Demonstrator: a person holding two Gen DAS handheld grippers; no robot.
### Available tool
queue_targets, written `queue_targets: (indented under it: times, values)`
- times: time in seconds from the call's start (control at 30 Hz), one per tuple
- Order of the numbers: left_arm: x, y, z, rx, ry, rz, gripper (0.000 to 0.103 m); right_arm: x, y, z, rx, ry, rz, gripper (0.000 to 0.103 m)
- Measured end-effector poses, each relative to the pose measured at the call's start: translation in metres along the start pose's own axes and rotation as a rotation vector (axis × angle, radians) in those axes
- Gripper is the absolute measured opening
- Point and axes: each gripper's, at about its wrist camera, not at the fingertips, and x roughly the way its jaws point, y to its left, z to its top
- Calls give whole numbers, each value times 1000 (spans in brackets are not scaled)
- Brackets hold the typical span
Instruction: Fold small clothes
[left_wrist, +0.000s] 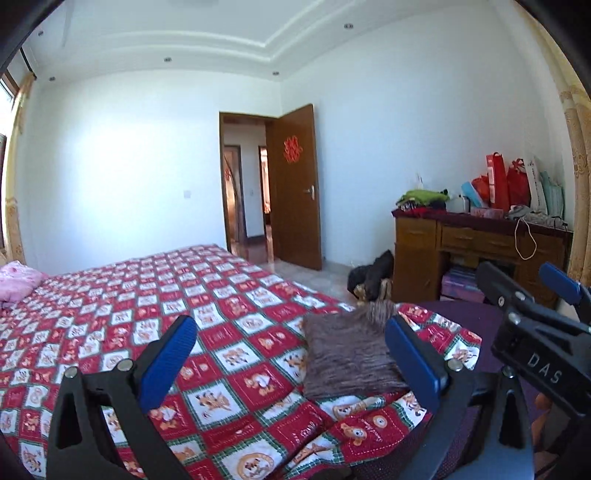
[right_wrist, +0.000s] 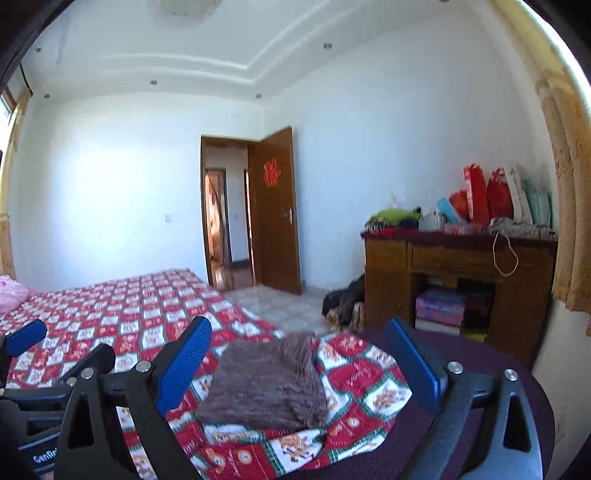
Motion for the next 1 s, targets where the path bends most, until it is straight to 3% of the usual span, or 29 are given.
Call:
queue_targets:
  times: [0.23, 0.5, 1.0]
  values:
    - [-11, -1, 0, -5, -67, 34, 103, -13, -1, 8, 21, -50, 21, 98]
    - [-7, 5, -2, -37, -51, 49, 103, -15, -4, 2, 44, -60, 3, 98]
    - [-4, -1, -5, 13, -11, 96, 103, -9, -11, -3, 65, -40, 0, 99]
